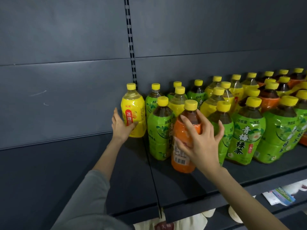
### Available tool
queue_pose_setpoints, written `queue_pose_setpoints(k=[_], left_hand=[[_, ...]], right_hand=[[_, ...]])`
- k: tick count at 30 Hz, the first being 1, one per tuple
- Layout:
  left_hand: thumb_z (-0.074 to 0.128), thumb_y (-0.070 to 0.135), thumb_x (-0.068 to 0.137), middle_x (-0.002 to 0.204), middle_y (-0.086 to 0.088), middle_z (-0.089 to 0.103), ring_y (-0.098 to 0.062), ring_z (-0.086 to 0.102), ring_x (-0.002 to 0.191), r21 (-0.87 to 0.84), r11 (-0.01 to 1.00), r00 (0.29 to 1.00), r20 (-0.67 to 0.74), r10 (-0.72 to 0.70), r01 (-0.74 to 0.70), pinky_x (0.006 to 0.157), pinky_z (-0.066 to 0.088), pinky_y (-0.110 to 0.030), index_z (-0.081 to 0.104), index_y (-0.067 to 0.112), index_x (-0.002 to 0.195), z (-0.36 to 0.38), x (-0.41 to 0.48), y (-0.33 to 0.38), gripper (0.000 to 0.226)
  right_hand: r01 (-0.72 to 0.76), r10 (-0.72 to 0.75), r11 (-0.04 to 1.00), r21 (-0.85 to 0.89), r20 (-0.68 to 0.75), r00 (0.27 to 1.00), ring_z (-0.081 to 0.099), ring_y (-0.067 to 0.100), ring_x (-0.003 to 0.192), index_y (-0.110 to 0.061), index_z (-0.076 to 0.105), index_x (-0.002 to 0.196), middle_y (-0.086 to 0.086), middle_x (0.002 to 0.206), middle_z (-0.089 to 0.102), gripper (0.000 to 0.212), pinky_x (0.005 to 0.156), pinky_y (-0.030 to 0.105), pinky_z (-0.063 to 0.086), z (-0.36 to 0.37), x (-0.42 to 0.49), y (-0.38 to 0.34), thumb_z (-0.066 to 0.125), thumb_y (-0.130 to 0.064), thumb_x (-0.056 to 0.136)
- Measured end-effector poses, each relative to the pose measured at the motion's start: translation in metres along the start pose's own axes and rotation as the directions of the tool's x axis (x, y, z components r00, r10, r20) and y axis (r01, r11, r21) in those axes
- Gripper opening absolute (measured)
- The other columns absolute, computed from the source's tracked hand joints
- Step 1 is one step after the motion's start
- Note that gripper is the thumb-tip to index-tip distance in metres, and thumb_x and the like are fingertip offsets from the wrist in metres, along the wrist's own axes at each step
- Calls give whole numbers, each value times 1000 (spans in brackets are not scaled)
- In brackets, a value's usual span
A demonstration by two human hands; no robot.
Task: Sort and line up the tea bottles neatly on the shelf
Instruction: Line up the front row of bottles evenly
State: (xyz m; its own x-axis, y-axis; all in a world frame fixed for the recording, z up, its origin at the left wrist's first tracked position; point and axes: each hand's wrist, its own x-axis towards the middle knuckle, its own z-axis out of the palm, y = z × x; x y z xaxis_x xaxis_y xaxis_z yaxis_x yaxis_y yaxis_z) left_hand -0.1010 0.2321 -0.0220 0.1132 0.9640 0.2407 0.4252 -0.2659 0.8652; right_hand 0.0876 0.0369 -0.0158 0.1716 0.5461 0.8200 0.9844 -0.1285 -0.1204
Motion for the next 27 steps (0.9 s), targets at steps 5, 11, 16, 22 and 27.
queue_pose_setpoints(k=[5, 11, 16, 22, 27], left_hand=[[85, 35, 65, 144, -16, 32, -36, 36, 131, -67, 998, 1000, 17, -14, 15, 103, 36, -55, 4, 12, 148, 17, 15, 9, 118], [80, 48, 66, 137, -16, 41, -41, 46, 120, 104, 993, 988, -151, -40, 56, 91, 41, -51, 17, 13, 141, 28, 10, 12, 104], [79, 46, 67, 131, -15, 45, -41, 49, 115, 124, 992, 983, -184, -14, 38, 88, 42, -51, 20, 15, 139, 21, -11, 9, 98], [81, 48, 63, 132, -9, 48, -35, 50, 117, 71, 997, 974, -227, 15, 1, 90, 42, -51, 23, 21, 138, -1, -57, 2, 99], [83, 47, 59, 132, -9, 50, -34, 48, 120, -39, 999, 966, -259, 21, -32, 94, 41, -52, 26, 20, 139, -28, -99, 2, 102]], right_hand=[[17, -17, 1000, -14, 13, 1000, 34, 29, 131, -32, 35, 139, 15, 146, 31, 62, 111, 52, 5, 1, 0, 1, 41, -63, 86], [36, -33, 999, -31, 94, 995, 32, 27, 132, -31, 28, 145, 14, 150, 29, 67, 113, 49, 3, -10, -1, 4, 35, -65, 88], [44, -39, 998, -35, 149, 988, 35, 28, 132, -32, 22, 147, 12, 152, 26, 68, 113, 49, 4, -13, -3, 8, 33, -66, 89], [56, -51, 998, -21, 186, 981, 36, 29, 132, -32, 21, 147, 12, 152, 25, 67, 114, 47, 1, -14, -3, 10, 32, -65, 90], [75, -70, 997, -14, 217, 974, 33, 27, 135, -33, 16, 149, 11, 153, 25, 68, 115, 44, -2, -19, -5, 13, 35, -63, 91]])
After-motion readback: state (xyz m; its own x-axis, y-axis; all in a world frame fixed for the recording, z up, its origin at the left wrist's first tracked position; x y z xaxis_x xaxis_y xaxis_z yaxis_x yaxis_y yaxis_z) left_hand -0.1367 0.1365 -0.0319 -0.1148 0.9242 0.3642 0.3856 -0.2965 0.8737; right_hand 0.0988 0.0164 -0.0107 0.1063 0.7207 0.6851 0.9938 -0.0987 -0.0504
